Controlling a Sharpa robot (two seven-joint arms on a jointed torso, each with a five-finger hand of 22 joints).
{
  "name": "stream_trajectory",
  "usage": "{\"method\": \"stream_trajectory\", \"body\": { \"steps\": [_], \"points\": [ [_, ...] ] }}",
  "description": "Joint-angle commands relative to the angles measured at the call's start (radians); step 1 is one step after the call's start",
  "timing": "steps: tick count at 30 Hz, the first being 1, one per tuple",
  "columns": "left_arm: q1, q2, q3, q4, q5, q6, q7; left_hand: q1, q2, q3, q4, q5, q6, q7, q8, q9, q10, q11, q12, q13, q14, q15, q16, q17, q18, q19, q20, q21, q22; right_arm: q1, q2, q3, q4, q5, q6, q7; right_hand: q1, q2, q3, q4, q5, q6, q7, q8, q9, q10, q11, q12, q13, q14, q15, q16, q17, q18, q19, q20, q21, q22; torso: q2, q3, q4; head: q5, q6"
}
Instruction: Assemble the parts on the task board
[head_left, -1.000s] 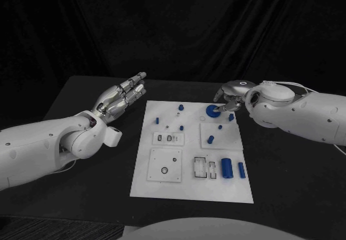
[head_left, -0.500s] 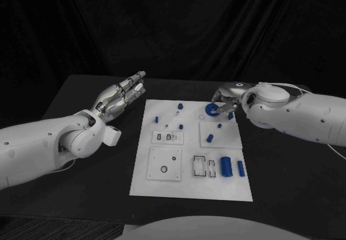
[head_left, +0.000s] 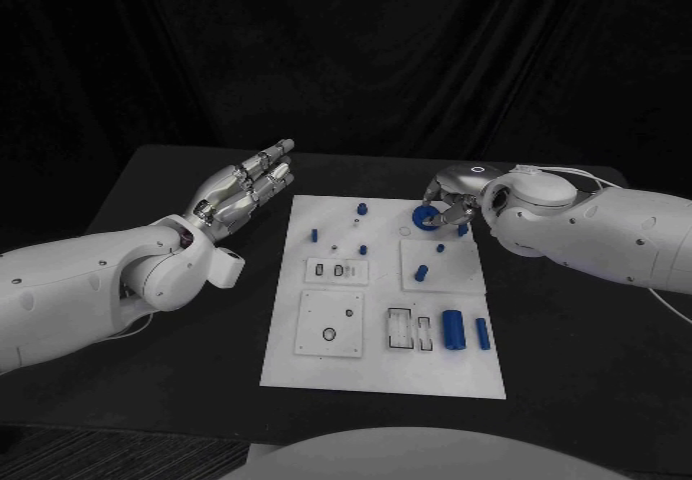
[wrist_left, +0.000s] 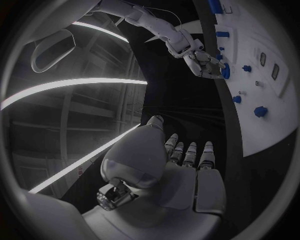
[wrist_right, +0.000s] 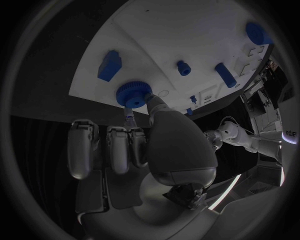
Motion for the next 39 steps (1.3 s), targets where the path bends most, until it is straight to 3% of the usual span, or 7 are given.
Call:
{"method": "stream_trajectory", "body": {
  "steps": [1,3,6,28,39],
  "points": [
    [-0.001,0.002,0.001,0.000,-0.001,0.019,0.006,0.010,-0.002,0.007,-0.001,0.006,-0.005,0.005,0.002,0.001,-0.002,0.009,-0.007,-0.001,0.000,0.007,-0.004,-0.002,0.015,-0.002,0.009,-0.003,-0.002,-0.014,-0.001,-0.007,-0.005,-0.003,0.027,0.007,0.030,0.005,0.017,-0.027,0.080,0.015,-0.002,0.014,0.030,0.106,0.003,0.002,0.263,0.106,0.002,0.003,0.263,-0.007,0.013,0.004,-0.007,0.183,0.000,0.0001,0.0001,-0.001,-0.001],
    [-0.002,0.002,0.001,0.000,-0.001,0.020,0.005,0.010,-0.002,0.008,-0.001,0.006,-0.005,0.006,0.002,0.001,-0.002,0.009,-0.007,-0.001,0.000,0.007,-0.004,-0.002,0.015,-0.002,0.009,-0.003,-0.002,-0.015,-0.001,-0.007,-0.005,-0.003,0.026,0.010,0.044,0.002,0.037,-0.045,0.152,0.026,0.000,0.024,0.058,0.106,0.003,0.002,0.263,0.106,0.003,0.003,0.263,-0.006,0.012,0.002,-0.009,0.183,0.000,0.0000,-0.0008,-0.001,-0.002],
    [-0.002,0.001,0.001,0.000,-0.001,0.022,0.004,0.010,-0.002,0.008,-0.001,0.007,-0.005,0.006,0.002,0.001,-0.002,0.009,-0.007,-0.001,0.000,0.007,-0.004,-0.002,0.015,-0.002,0.010,-0.003,-0.002,-0.016,-0.003,-0.007,-0.004,-0.003,0.017,0.020,0.057,0.003,0.071,-0.066,0.225,0.034,0.003,0.036,0.095,0.106,0.005,0.002,0.263,0.106,0.004,0.003,0.263,-0.006,0.012,0.005,-0.011,0.185,0.000,-0.0001,-0.0012,-0.003,-0.002],
    [-0.003,0.002,0.001,-0.002,-0.001,0.028,-0.004,0.013,-0.003,0.012,-0.004,0.010,-0.009,0.006,0.002,0.001,-0.002,0.010,-0.007,-0.001,0.000,0.013,-0.004,-0.002,0.016,-0.002,0.017,-0.003,-0.002,-0.014,-0.012,-0.006,0.032,-0.003,-0.038,0.050,0.024,-0.003,0.083,-0.070,0.178,0.080,-0.007,0.088,0.213,0.106,0.002,0.002,0.263,0.106,0.001,0.003,0.263,-0.008,0.019,0.004,-0.007,0.192,-0.001,-0.0012,0.0007,0.002,0.001],
    [-0.003,0.003,0.001,-0.001,-0.001,0.029,-0.010,0.014,-0.003,0.013,-0.006,0.011,-0.011,0.005,0.002,0.001,-0.002,0.010,-0.007,-0.001,0.000,0.014,-0.004,-0.002,0.016,-0.002,0.018,-0.003,-0.002,0.003,-0.005,-0.006,0.063,-0.003,-0.039,0.049,0.016,-0.005,0.081,-0.067,0.166,0.077,-0.009,0.096,0.240,0.106,0.001,0.002,0.263,0.106,0.000,0.003,0.263,-0.009,0.020,0.002,-0.006,0.194,0.000,-0.0001,0.0011,0.007,0.008]
  ]
}}
